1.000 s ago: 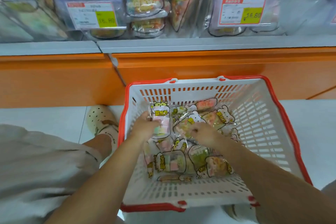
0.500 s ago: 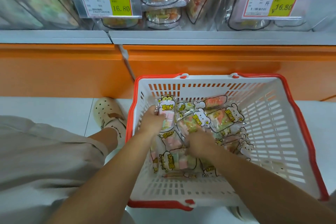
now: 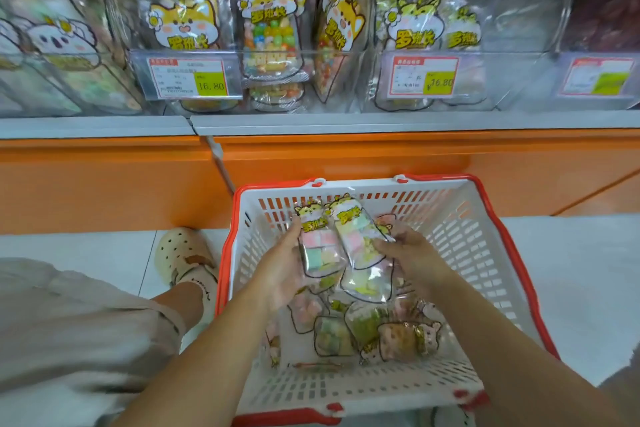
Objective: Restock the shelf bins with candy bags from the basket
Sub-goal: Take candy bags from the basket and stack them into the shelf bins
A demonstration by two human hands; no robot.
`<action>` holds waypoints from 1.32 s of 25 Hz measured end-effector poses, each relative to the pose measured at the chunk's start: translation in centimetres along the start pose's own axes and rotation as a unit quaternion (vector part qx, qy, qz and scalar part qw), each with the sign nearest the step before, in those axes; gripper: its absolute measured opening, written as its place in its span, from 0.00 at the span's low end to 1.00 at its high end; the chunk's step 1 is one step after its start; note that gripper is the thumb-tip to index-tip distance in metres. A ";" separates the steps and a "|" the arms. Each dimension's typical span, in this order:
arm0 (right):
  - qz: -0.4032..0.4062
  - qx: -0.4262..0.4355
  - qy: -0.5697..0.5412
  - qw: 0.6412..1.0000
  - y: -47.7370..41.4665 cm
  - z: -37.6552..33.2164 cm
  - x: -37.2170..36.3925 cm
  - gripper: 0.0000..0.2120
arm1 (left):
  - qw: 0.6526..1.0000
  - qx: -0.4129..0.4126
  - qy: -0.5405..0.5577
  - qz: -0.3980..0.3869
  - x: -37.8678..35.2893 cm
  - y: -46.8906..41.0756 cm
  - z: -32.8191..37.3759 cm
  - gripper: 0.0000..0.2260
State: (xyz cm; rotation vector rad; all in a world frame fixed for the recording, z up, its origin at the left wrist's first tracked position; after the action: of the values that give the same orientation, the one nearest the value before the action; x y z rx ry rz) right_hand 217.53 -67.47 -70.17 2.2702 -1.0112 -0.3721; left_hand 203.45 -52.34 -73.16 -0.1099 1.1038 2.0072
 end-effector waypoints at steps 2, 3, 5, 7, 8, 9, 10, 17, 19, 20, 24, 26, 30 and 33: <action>0.019 0.017 0.031 0.999 0.2 0.5 -1.0 0.15 | 0.998 -0.006 -0.058 0.020 -0.8 0.1 -0.6 0.32; 0.018 0.019 0.033 0.999 0.6 0.7 -1.9 0.12 | 0.995 -0.009 -0.086 0.045 -0.6 0.2 -0.8 0.39; -0.029 -0.003 -0.040 0.999 1.4 1.0 -3.6 0.12 | 0.992 -0.020 -0.090 0.091 0.0 0.2 -0.7 0.41; -0.107 -0.036 -0.125 0.986 2.0 1.4 -4.4 0.14 | 0.992 -0.026 -0.054 0.108 0.7 0.1 -0.5 0.30; -0.099 -0.039 -0.126 0.986 1.9 1.4 -3.9 0.18 | 0.993 -0.034 -0.033 0.109 0.8 0.2 -0.2 0.23; -0.063 -0.026 -0.135 0.988 1.7 1.0 -2.9 0.19 | 0.993 -0.044 -0.021 0.109 0.8 0.2 0.0 0.18; 0.001 -0.013 -0.145 0.989 1.8 0.3 -1.5 0.16 | 0.992 -0.051 -0.019 0.111 1.0 0.2 0.2 0.16; 0.084 0.283 0.187 0.937 4.8 -6.1 -4.1 0.15 | 0.991 -0.088 -0.048 0.087 0.3 0.2 0.1 0.38; 0.030 0.287 0.304 0.908 4.8 -3.5 -7.4 0.18 | 0.994 -0.087 -0.016 0.060 -0.7 0.3 0.1 0.36; 0.021 0.291 0.303 0.907 5.0 -2.8 -8.0 0.16 | 0.995 -0.080 -0.016 0.062 -0.7 0.3 -0.1 0.35; 0.102 0.291 0.270 0.912 4.5 -2.7 -5.6 0.26 | 0.997 -0.051 -0.038 0.046 -1.3 0.2 -0.6 0.37; 0.081 0.189 0.205 0.957 3.4 -2.2 -4.6 0.42 | 0.997 -0.046 -0.044 0.040 -1.8 0.3 -0.7 0.39; 0.006 0.138 0.066 0.988 4.3 -2.5 -4.8 0.24 | 0.997 -0.058 -0.029 0.049 -3.0 1.6 0.5 0.32; 0.145 0.170 0.019 0.975 5.5 -3.8 -1.3 0.21 | 0.995 -0.063 -0.039 0.059 -2.8 2.0 1.1 0.47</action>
State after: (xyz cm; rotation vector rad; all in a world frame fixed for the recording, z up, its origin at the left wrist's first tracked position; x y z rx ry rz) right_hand 215.30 -67.72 -63.72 2.3616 -1.4532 -0.0310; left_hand 204.19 -53.79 -69.91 -0.0315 0.9527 2.1679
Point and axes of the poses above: each hand's wrist, its own y-axis away from the middle knuckle, its own x-axis out of the back of the hand, z = x × y, the point moved 7 cm from there along -y, towards the middle knuckle, and after that the axes turned 5 degrees about -y, right-handed, at the moved point
